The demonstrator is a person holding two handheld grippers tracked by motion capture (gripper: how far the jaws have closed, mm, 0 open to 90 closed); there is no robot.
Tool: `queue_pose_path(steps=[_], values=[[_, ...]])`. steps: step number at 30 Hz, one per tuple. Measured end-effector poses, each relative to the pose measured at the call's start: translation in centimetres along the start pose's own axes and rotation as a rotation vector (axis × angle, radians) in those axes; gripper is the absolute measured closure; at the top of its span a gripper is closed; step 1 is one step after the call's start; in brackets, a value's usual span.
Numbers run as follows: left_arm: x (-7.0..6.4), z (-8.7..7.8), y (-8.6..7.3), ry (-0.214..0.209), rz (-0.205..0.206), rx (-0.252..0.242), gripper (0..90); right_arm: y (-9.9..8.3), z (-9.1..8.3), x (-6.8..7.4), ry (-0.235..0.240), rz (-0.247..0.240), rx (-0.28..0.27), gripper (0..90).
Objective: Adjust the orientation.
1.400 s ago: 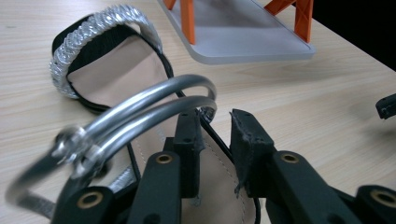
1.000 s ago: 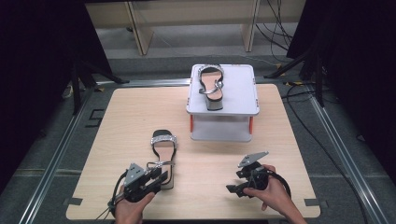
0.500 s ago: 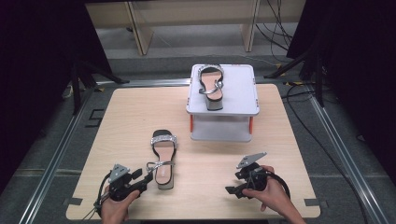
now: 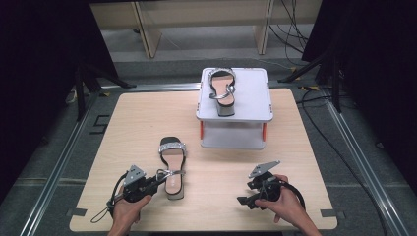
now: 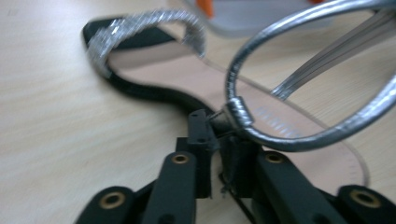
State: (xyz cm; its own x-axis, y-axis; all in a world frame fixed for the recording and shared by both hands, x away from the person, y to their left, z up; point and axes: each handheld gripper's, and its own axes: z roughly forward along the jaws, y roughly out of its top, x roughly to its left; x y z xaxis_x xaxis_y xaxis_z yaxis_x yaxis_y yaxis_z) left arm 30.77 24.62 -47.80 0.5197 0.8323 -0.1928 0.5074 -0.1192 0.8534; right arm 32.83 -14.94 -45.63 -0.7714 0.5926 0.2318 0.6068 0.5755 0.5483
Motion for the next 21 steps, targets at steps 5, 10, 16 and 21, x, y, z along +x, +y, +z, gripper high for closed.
queue_pose_path(steps=[5, 10, 16, 21], values=[[-2.4, 0.6, 0.3, -0.058, 0.027, 0.020, 86.9, 0.1, -0.3, -0.6, -0.019, -0.016, -0.020, 30.7], [-6.7, 2.1, 0.9, -0.097, 0.108, 0.032, 86.0, 0.3, -1.3, -0.9, -0.026, -0.006, -0.066, 31.2], [-9.0, 2.7, 0.7, -0.111, 0.128, 0.052, 84.7, 0.7, -2.0, -0.7, -0.027, -0.008, -0.087, 32.9], [-9.5, 2.6, 0.3, -0.120, 0.133, 0.059, 80.6, 1.4, -2.3, -1.1, -0.054, -0.043, -0.119, 33.2]])
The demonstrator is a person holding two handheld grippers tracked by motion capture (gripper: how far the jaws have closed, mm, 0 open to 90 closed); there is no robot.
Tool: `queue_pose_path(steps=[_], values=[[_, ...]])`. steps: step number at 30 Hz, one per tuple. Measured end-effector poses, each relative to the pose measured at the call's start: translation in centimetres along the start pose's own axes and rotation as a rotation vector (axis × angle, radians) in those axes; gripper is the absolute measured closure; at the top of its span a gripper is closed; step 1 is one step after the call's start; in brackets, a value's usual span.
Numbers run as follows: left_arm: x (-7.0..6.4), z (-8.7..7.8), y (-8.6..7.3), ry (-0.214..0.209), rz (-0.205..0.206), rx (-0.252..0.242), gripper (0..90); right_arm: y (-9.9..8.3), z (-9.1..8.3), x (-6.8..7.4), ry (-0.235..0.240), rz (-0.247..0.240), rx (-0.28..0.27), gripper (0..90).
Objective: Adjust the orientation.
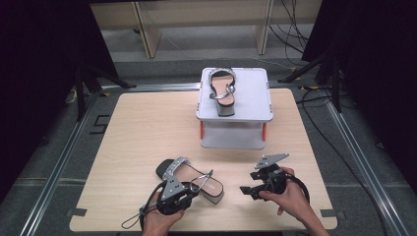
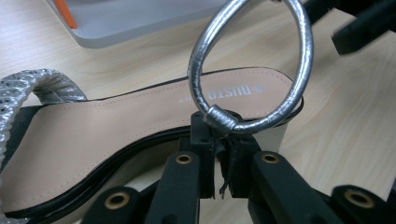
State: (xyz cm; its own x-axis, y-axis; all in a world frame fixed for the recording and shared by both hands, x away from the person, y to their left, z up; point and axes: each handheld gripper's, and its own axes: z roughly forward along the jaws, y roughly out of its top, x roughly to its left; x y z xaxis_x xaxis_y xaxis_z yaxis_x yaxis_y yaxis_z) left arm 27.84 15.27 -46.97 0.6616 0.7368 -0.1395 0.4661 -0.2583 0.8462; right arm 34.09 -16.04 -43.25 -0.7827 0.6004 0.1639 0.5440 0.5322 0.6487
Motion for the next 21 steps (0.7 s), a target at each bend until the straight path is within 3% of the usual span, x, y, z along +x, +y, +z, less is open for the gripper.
queue_pose_path(steps=[2, 3, 4, 5, 6, 9, 10, 11, 12, 14, 15, 18, 19, 20, 21], values=[[0.0, -0.3, -0.2, -0.008, -0.013, 0.007, 76.1, 0.5, 0.0, 0.1, 0.002, 0.015, 0.003, 33.5], [0.0, -0.5, -0.3, -0.021, -0.006, 0.028, 76.1, 0.8, 0.1, 0.1, 0.001, -0.003, -0.001, 33.4], [-0.1, -0.6, -0.4, -0.036, -0.021, 0.031, 60.6, 1.4, 0.2, 0.3, 0.000, -0.006, -0.008, 33.5], [-0.4, -1.4, -0.6, 0.012, -0.037, 0.035, 51.8, 1.8, 0.1, 0.3, 0.000, -0.024, -0.004, 33.6], [-0.4, -1.4, -0.6, 0.012, -0.037, 0.035, 46.8, 1.8, 0.1, 0.3, 0.000, -0.024, -0.004, 33.6], [-0.2, -3.8, -1.5, 0.044, -0.061, 0.025, 33.4, 3.5, 0.1, 0.8, 0.006, -0.041, -0.016, 33.7], [-0.1, -4.4, -1.8, 0.059, -0.064, 0.043, 31.0, 3.9, 0.1, 1.1, 0.004, -0.027, -0.027, 33.7], [0.0, -4.8, -2.2, 0.071, -0.089, 0.034, 29.6, 4.4, 0.1, 1.2, 0.004, -0.038, -0.021, 33.6], [0.0, -4.8, -2.2, 0.071, -0.089, 0.034, 28.6, 4.4, 0.1, 1.2, 0.004, -0.038, -0.021, 33.6], [0.8, -5.9, -3.2, 0.096, -0.137, 0.041, 26.9, 6.0, 0.5, 1.5, 0.002, -0.077, -0.047, 32.8], [0.9, -6.3, -3.4, 0.111, -0.149, 0.047, 25.9, 6.5, 0.7, 1.9, 0.013, -0.060, -0.042, 32.1], [1.2, -6.8, -3.8, 0.137, -0.140, 0.058, 26.9, 8.0, 1.5, 2.8, 0.042, -0.092, -0.016, 29.5], [1.5, -7.1, -4.1, 0.169, -0.126, 0.080, 25.7, 8.5, 1.8, 3.2, 0.042, -0.079, -0.007, 29.2], [1.6, -7.2, -4.3, 0.174, -0.125, 0.093, 24.0, 9.0, 2.3, 3.4, 0.044, -0.105, -0.009, 28.2], [1.6, -7.2, -4.3, 0.174, -0.125, 0.093, 22.7, 9.4, 2.7, 3.9, 0.042, -0.092, 0.006, 27.5]])
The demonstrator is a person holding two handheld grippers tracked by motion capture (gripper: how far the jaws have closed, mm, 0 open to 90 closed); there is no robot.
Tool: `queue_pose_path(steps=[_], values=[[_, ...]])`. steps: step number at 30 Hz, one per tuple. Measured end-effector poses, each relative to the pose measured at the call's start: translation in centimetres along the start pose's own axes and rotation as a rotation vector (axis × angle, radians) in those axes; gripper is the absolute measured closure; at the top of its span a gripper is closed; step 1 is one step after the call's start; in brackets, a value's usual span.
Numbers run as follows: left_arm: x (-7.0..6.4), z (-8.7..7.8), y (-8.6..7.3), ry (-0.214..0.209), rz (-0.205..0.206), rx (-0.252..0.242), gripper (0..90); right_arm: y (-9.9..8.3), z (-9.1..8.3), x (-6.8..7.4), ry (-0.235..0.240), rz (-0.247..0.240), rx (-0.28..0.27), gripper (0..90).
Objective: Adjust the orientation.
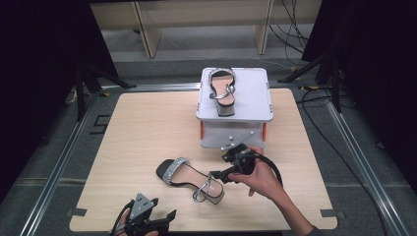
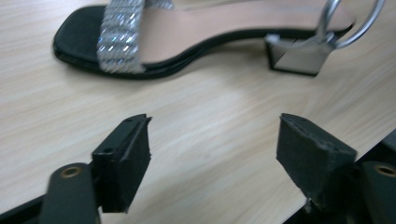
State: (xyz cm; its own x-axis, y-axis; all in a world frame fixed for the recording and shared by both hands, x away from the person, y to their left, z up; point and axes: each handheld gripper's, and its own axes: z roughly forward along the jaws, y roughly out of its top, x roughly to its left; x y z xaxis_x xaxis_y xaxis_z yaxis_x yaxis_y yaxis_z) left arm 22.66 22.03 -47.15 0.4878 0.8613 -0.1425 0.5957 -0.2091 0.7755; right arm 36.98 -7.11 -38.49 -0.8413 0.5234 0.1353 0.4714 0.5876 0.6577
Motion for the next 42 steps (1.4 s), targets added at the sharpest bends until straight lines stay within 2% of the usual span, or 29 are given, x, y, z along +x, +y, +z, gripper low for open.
queue_pose_path(steps=[1, 4, 5, 8, 9, 10, 13, 14, 15, 16, 17, 18, 19, 20, 21, 22, 23, 24, 26, 32, 34, 36, 38, 41, 42], values=[[0.2, -0.1, -0.3, 0.007, -0.001, 0.018, 22.3, 0.5, 0.5, 0.3, 0.000, -0.008, 0.006, 27.5], [0.2, -0.3, -0.6, 0.021, 0.028, 0.050, 24.4, 1.9, 2.1, 1.2, 0.020, -0.041, 0.024, 27.5], [0.3, -0.3, -0.6, 0.032, 0.045, 0.059, 24.1, 2.4, 2.7, 1.5, 0.023, -0.039, 0.040, 27.5], [0.2, -0.4, -0.6, 0.011, 0.028, 0.058, 23.3, 3.5, 4.3, 2.4, 0.034, -0.070, 0.086, 27.4], [0.2, -0.4, -0.6, 0.011, 0.028, 0.058, 23.1, 3.5, 4.3, 2.4, 0.034, -0.070, 0.086, 27.4], [0.4, -0.5, -0.7, 0.014, 0.041, 0.071, 23.0, 4.1, 5.4, 2.9, 0.028, -0.089, 0.123, 27.4], [0.4, -0.5, -0.7, 0.025, 0.042, 0.057, 23.0, 4.5, 6.4, 3.2, 0.021, -0.089, 0.155, 27.5], [0.5, -0.6, -0.8, 0.035, 0.060, 0.085, 23.0, 4.7, 7.3, 3.3, 0.005, -0.099, 0.181, 27.5], [0.5, -0.6, -0.8, 0.035, 0.060, 0.085, 23.0, 4.7, 7.3, 3.3, 0.005, -0.099, 0.181, 27.5], [0.5, -0.7, -0.8, 0.031, 0.047, 0.084, 23.0, 4.7, 8.2, 3.3, -0.004, -0.114, 0.210, 27.3], [0.4, -0.6, -0.8, 0.022, 0.023, 0.062, 23.0, 4.6, 8.6, 3.3, -0.006, -0.108, 0.228, 26.5], [0.6, -0.7, -0.8, 0.033, 0.041, 0.067, 23.0, 4.5, 9.0, 3.2, -0.008, -0.107, 0.248, 25.9], [0.6, -0.7, -0.8, 0.033, 0.041, 0.067, 23.0, 4.5, 9.0, 3.2, -0.008, -0.107, 0.248, 25.9], [0.5, -0.7, -0.8, 0.026, 0.022, 0.055, 23.0, 4.4, 9.3, 3.1, -0.003, -0.110, 0.258, 25.9], [0.6, -0.8, -0.8, 0.026, 0.013, 0.054, 22.9, 4.2, 9.8, 3.1, -0.005, -0.106, 0.282, 25.0], [0.9, -0.9, -0.7, 0.042, 0.054, 0.075, 22.8, 4.1, 9.9, 3.1, -0.008, -0.108, 0.296, 24.8], [0.7, -0.8, -0.7, 0.027, 0.022, 0.048, 22.7, 4.1, 10.1, 3.1, -0.016, -0.106, 0.308, 24.7], [0.9, -0.9, -0.7, 0.037, 0.050, 0.068, 22.6, 4.0, 10.3, 3.1, -0.025, -0.111, 0.318, 24.5], [0.6, -0.8, -0.7, 0.021, 0.028, 0.044, 22.6, 3.8, 10.7, 3.0, -0.045, -0.119, 0.353, 24.0], [0.6, -0.8, -0.7, 0.001, 0.018, 0.047, 22.6, 3.1, 12.0, 2.8, -0.049, -0.115, 0.412, 24.8], [0.6, -0.8, -0.8, -0.004, 0.008, 0.045, 22.6, 2.7, 12.1, 2.7, -0.040, -0.107, 0.419, 28.1], [0.6, -0.8, -0.7, -0.008, 0.019, 0.046, 22.6, 2.6, 12.0, 2.7, -0.028, -0.098, 0.421, 30.2], [0.6, -0.9, -0.6, -0.002, 0.028, 0.044, 22.6, 2.5, 11.8, 2.7, -0.013, -0.087, 0.412, 36.5], [0.7, -0.9, -0.6, 0.004, 0.032, 0.036, 22.6, 2.4, 11.2, 2.7, -0.038, -0.104, 0.406, 41.4], [0.7, -0.9, -0.6, 0.004, 0.028, 0.033, 22.6, 2.2, 11.0, 2.5, -0.027, -0.096, 0.403, 41.7]])
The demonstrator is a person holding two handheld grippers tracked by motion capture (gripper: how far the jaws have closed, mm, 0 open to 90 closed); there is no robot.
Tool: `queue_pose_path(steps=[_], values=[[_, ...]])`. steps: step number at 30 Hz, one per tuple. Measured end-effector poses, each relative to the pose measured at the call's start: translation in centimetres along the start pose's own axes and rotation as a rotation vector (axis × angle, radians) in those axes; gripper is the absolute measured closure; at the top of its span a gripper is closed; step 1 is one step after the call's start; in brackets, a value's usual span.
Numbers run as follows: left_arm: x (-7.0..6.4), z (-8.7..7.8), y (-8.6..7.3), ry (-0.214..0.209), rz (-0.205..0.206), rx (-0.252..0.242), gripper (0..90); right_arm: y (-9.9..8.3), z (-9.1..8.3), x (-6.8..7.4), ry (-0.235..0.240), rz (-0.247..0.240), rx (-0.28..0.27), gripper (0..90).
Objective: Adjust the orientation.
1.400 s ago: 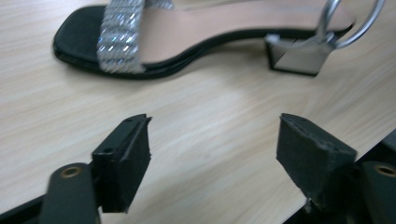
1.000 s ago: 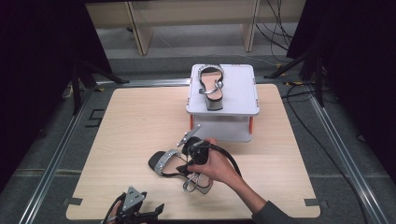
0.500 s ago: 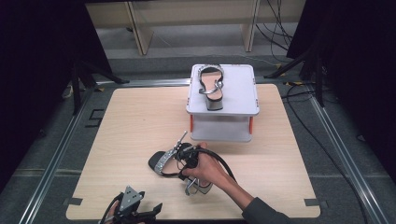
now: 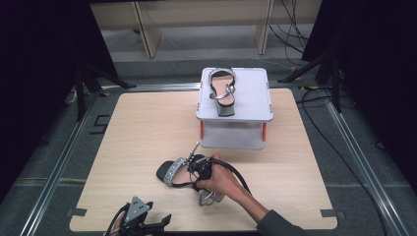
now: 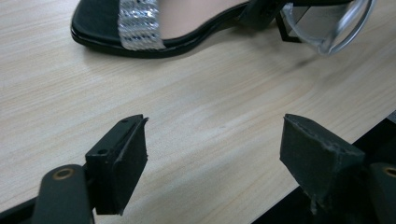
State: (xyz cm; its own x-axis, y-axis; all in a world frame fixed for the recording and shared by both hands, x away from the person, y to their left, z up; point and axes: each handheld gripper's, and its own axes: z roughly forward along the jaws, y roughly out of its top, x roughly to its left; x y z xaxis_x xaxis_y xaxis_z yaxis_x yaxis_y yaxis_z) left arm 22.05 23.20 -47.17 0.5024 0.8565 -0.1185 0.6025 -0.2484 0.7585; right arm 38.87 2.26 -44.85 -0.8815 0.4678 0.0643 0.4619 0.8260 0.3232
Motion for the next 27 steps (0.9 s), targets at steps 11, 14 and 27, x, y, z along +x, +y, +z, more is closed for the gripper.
queue_pose_path(steps=[11, 14, 27], values=[[0.2, -0.2, 0.1, 0.006, 0.011, 0.005, 22.7, -5.4, -2.6, -2.8, -0.013, 0.068, 0.001, 42.0], [0.0, -0.1, 0.1, 0.000, -0.001, -0.007, 22.7, -7.2, -3.5, -3.2, -0.020, 0.099, 0.015, 42.1], [0.1, 0.1, 0.1, 0.010, 0.016, 0.010, 22.7, -12.1, -4.7, -4.8, -0.003, 0.140, -0.030, 41.7]])
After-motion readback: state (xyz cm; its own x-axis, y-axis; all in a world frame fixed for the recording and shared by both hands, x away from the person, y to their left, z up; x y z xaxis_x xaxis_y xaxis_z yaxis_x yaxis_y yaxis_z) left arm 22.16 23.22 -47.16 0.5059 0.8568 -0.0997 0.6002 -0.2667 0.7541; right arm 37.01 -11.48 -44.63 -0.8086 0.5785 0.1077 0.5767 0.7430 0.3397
